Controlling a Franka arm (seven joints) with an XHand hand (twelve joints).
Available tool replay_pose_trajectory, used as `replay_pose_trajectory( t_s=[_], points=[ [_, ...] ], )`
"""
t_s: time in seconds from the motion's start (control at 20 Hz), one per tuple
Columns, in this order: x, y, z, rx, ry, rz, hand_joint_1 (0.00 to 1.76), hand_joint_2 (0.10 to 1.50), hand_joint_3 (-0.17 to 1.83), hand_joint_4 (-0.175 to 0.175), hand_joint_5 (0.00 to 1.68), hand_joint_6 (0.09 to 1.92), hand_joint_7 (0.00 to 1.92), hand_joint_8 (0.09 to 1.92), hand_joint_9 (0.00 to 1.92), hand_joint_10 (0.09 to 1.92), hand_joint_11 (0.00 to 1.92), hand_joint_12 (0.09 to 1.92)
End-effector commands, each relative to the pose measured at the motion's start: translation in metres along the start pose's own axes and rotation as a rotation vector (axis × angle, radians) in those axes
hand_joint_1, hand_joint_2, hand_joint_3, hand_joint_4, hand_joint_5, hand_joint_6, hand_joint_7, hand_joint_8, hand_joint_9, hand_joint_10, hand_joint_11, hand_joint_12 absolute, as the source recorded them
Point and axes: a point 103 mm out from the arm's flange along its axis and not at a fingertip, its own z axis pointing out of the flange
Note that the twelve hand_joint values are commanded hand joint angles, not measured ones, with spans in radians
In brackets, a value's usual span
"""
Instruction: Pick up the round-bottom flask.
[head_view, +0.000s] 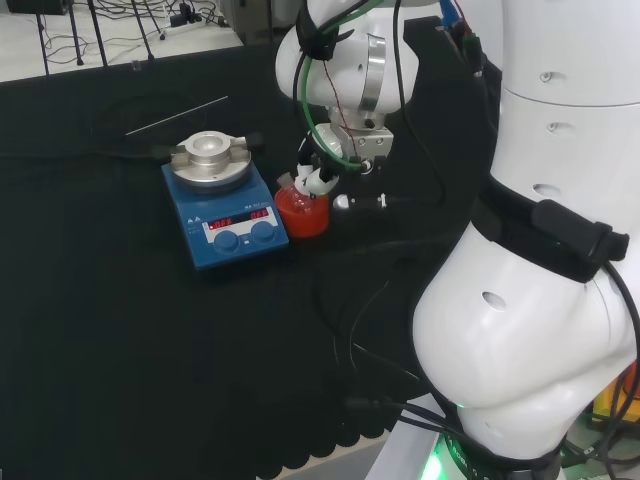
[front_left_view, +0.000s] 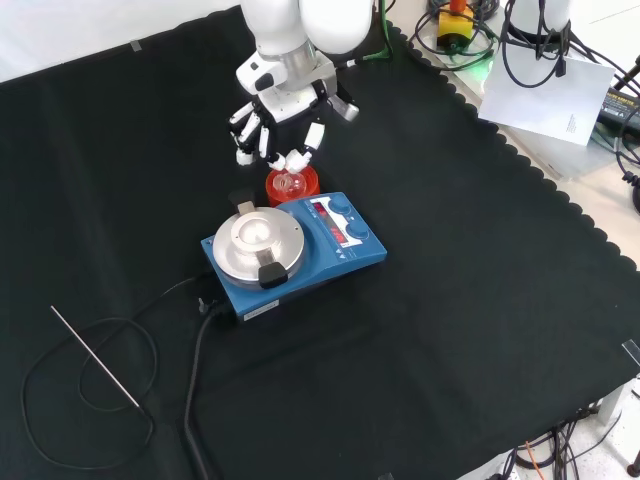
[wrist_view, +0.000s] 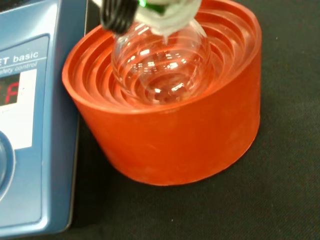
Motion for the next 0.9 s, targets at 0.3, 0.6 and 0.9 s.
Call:
replay_pose_trajectory(
  t_s=[0.3, 0.6, 0.9],
  points=[
    [0.006, -0.002, -0.020, -0.023, -0.003, -0.005, 1.07, 0.73, 0.68, 0.175, 1.08, 1.01, 0.49, 0.62, 0.74, 0.56, 0.20, 1.34],
    [0.014, 0.000, -0.016, 0.045, 0.037, -0.015, 1.01, 0.83, 0.43, 0.099, 0.98, 0.95, 0.42, 0.65, 0.67, 0.61, 0.15, 1.36],
    [0.018, 0.007, -0.004, 0.097, 0.033, -0.022, 0.95, 0.63, 0.63, -0.056, 0.71, 0.87, 0.37, 0.66, 0.60, 0.65, 0.09, 1.38]
  ],
)
